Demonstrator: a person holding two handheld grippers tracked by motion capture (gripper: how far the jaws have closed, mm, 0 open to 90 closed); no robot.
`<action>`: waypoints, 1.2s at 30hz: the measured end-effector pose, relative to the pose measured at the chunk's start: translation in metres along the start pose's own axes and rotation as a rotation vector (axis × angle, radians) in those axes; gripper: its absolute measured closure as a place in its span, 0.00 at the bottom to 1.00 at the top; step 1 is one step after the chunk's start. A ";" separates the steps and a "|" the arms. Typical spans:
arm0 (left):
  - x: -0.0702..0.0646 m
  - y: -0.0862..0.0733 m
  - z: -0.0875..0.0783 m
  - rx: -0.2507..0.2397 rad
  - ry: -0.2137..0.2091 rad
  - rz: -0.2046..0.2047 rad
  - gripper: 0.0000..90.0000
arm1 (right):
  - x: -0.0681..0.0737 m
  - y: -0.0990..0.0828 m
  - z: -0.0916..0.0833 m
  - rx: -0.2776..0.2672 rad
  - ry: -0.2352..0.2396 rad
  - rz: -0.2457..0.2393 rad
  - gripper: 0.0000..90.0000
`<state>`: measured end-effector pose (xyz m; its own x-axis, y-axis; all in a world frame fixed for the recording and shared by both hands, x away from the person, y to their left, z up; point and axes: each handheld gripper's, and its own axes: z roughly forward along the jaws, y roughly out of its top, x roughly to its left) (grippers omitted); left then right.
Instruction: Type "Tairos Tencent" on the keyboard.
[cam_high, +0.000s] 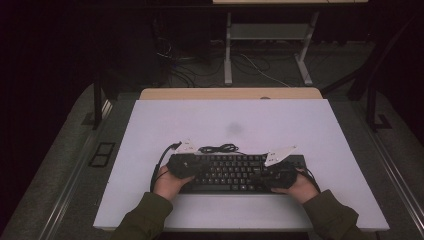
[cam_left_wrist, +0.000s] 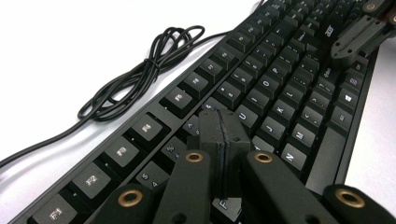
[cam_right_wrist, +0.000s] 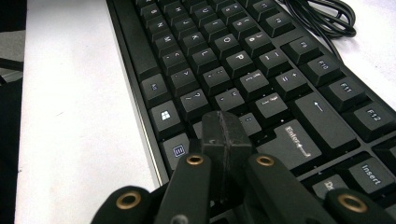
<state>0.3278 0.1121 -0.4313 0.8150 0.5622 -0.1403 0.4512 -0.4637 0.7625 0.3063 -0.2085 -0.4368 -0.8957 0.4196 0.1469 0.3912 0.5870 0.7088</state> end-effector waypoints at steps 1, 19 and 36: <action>0.000 0.000 0.000 0.006 0.002 0.003 0.99 | 0.000 0.000 0.000 0.001 0.000 0.000 0.99; 0.000 -0.001 0.004 0.052 -0.006 0.011 0.99 | 0.000 0.000 0.000 -0.001 0.004 0.001 0.99; 0.001 -0.003 -0.011 -0.017 -0.007 -0.018 0.89 | 0.000 0.000 0.000 -0.001 0.003 0.001 0.99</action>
<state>0.3231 0.1212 -0.4269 0.8093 0.5656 -0.1584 0.4596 -0.4418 0.7705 0.3065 -0.2087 -0.4369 -0.8961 0.4178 0.1499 0.3918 0.5858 0.7094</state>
